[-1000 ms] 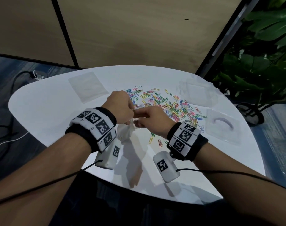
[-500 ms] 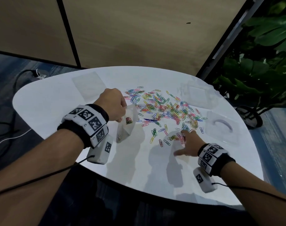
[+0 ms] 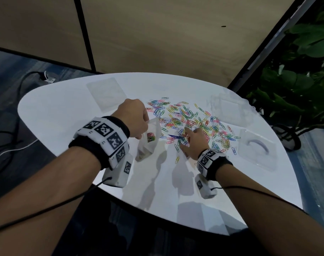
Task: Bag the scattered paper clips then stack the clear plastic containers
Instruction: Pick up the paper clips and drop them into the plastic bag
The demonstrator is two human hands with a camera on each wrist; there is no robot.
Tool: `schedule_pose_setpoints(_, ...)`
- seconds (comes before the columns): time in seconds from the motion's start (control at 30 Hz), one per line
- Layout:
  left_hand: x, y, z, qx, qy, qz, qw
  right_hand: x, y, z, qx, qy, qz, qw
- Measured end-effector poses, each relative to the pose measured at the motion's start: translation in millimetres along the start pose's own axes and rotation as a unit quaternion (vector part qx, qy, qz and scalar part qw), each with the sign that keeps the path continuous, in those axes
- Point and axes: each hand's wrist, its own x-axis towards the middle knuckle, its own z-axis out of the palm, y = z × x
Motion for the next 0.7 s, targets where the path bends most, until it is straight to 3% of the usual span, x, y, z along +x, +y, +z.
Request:
schedule_pose_setpoints(0.1,0.0,0.1,-2.0,0.006,-0.002,0.006,1.0,12.5,-7.7,0.5,-0.083,-0.034,-0.037,0.995)
schedule_pose_setpoints(0.2,-0.6,0.8,-1.8,0.013,-0.011,0.009,1.0,15.4,-13.7,3.1,-0.136,-0.012,-0.07,0.988)
schedule_pose_setpoints(0.37,-3.2,4.2,0.0,0.015,-0.017,0.011,1.0,10.0,-10.7,-1.8,-0.12,0.007,-0.057,0.991)
schedule_pose_setpoints(0.57,-5.2,9.9,0.6,0.027,-0.034,0.013,0.999,11.7,17.4,-33.0,0.069,0.017,0.051,0.996)
schedule_pose_setpoints(0.63,-5.5,13.3,1.3,0.027,-0.038,0.013,0.999,12.8,28.9,-46.5,0.163,0.017,0.091,0.982)
schedule_pose_setpoints(0.7,-6.0,17.1,3.0,0.03,-0.044,0.016,0.998,12.7,33.4,-63.2,0.302,-0.003,0.116,0.946)
